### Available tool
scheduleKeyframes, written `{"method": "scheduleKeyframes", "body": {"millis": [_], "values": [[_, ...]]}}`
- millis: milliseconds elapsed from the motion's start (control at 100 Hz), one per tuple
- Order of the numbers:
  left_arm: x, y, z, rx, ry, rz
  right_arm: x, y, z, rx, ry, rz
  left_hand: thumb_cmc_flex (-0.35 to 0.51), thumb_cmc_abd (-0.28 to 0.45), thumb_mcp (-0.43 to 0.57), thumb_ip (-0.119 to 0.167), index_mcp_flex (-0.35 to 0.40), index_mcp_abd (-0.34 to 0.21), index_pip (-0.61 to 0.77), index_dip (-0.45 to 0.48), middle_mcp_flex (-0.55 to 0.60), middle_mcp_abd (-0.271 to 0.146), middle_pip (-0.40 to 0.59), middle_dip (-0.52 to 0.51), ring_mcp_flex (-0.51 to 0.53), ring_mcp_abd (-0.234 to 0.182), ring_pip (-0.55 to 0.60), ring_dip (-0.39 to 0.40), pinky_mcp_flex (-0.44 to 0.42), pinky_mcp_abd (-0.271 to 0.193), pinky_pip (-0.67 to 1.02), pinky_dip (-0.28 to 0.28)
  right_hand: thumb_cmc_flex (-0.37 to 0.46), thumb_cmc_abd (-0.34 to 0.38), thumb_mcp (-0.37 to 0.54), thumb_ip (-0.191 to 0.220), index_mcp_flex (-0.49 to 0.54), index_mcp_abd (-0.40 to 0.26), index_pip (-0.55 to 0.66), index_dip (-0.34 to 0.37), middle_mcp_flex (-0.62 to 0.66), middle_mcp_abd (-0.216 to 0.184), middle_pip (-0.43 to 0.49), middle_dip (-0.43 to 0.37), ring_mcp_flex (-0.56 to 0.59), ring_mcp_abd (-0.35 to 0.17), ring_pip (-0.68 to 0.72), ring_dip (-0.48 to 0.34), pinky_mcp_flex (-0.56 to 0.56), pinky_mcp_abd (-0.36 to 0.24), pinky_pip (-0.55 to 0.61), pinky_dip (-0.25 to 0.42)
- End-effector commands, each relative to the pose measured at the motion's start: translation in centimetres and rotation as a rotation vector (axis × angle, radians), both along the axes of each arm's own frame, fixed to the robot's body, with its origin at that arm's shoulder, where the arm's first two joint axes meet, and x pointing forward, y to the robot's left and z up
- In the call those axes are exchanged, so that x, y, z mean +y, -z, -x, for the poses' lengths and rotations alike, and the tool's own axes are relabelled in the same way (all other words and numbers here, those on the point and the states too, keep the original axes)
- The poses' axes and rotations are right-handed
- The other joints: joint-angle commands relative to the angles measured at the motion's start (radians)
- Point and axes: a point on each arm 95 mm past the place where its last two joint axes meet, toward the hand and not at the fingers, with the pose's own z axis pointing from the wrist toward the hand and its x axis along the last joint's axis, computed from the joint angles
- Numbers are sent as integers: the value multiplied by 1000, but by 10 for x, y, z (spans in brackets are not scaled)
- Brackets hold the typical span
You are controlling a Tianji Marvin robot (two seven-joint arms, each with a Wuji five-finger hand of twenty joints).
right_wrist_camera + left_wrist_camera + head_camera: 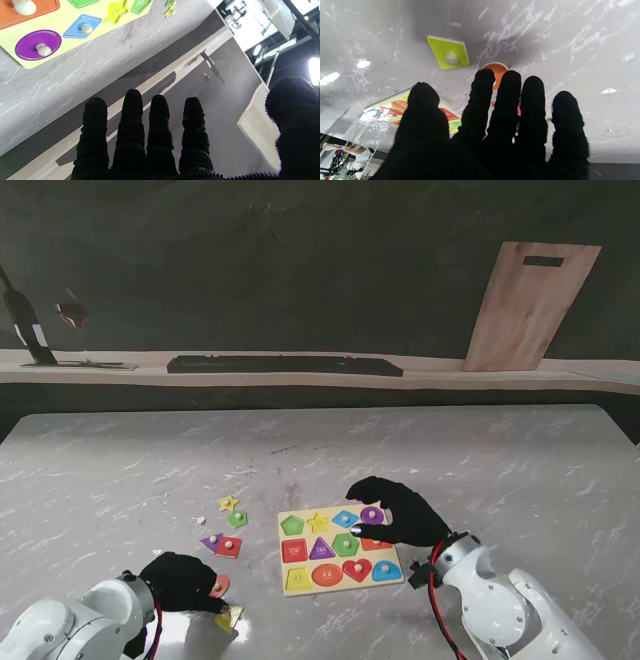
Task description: Fit puzzle pieces into a puzzle board
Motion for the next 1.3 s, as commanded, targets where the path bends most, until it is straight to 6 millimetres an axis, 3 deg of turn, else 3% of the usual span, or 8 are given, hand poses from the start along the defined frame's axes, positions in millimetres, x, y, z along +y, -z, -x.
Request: {"method": "scheduleKeyframes", "body": {"millis": [0,410,680,1290], "values": [[1,5,2,26,1,14,1,2,2,2,5,11,18,26,-19,33,9,7,42,31,29,20,40,22,30,32,38,10,10,9,39,29,-26,-1,2,11,7,-16,3,17,21,-30,-4,7,28,-22,10,11,-1,6,17,22],[-14,12,7,64,58,2,0,3,2,5,15,34,44,5,-14,36,42,0,126,66,100,4,96,42,111,24,103,17,95,28,93,52,-30,9,2,10,10,-19,3,21,22,-33,-5,7,29,-25,11,13,-2,16,21,31],[-22,15,4,71,88,-83,0,3,2,9,14,32,121,-84,1,32,-49,13,138,-8,49,2,106,51,84,11,114,11,96,16,95,54,-29,13,-1,10,10,-20,2,22,24,-32,-5,7,31,-23,14,15,-2,21,25,37],[-35,18,-7,84,137,-126,-2,2,2,6,25,27,107,-63,3,32,-74,30,116,20,46,-7,121,69,95,9,126,10,121,15,115,57,-26,16,-4,11,13,-19,1,24,30,-33,0,9,35,-20,28,26,0,26,35,51]]}}
